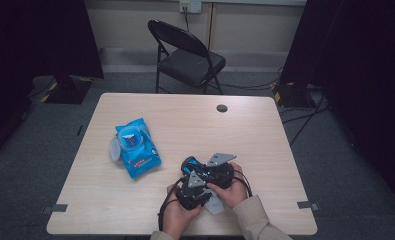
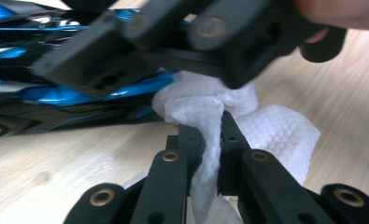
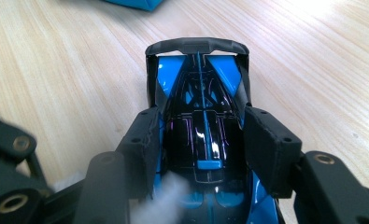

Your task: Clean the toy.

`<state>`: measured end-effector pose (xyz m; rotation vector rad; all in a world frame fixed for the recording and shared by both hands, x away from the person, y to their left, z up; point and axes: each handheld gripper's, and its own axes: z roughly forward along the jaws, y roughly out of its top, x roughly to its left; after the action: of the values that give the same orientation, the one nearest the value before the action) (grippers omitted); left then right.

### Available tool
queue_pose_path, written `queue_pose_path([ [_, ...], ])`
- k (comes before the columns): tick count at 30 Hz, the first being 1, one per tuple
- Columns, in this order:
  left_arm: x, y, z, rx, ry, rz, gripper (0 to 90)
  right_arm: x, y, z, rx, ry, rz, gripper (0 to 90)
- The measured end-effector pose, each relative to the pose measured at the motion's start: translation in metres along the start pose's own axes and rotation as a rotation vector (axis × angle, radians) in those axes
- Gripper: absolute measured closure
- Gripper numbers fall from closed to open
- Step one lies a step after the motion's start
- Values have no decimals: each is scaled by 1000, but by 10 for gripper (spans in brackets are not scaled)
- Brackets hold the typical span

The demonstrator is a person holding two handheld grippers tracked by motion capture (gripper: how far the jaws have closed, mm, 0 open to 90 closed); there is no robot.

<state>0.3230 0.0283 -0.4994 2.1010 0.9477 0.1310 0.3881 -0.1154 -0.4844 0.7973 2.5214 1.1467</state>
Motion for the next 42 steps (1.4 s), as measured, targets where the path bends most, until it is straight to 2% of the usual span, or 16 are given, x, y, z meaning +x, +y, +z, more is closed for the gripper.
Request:
queue_pose_path([
  [5, -13, 1, 8, -6, -54, 15, 839, 0, -1, 0, -5, -1, 1, 475],
  [9, -18, 2, 11, -5, -60, 41, 835, -1, -1, 0, -9, 5, 4, 475],
  [19, -18, -3, 7, -19, -79, 56, 820, -1, -6, -1, -40, 10, -6, 465],
  [21, -18, -4, 6, -18, -78, 59, 818, -2, -6, -1, -40, 17, -12, 437],
  [23, -18, -4, 5, -21, -76, 62, 814, -2, -6, -1, -43, 45, 3, 330],
  [26, -18, -3, 5, -21, -80, 65, 805, -2, -8, -4, -61, 56, -4, 307],
  [29, -20, -2, 5, -26, -87, 71, 807, -7, -14, -15, -82, 59, -1, 309],
  [32, -22, 0, 6, -28, -95, 79, 808, -15, -21, -30, -52, 56, 12, 317],
  [35, -24, 3, 9, -27, -101, 80, 807, -22, -31, -51, -73, 32, 6, 320],
  [37, -26, 6, 12, -20, -105, 92, 808, -28, -39, -65, -101, 28, 39, 319],
  [40, -30, 11, 18, -23, -109, 104, 806, -36, -51, -83, -118, -2, 63, 320],
  [42, -32, 14, 22, -17, -109, 113, 805, -40, -56, -91, -121, -7, 57, 328],
])
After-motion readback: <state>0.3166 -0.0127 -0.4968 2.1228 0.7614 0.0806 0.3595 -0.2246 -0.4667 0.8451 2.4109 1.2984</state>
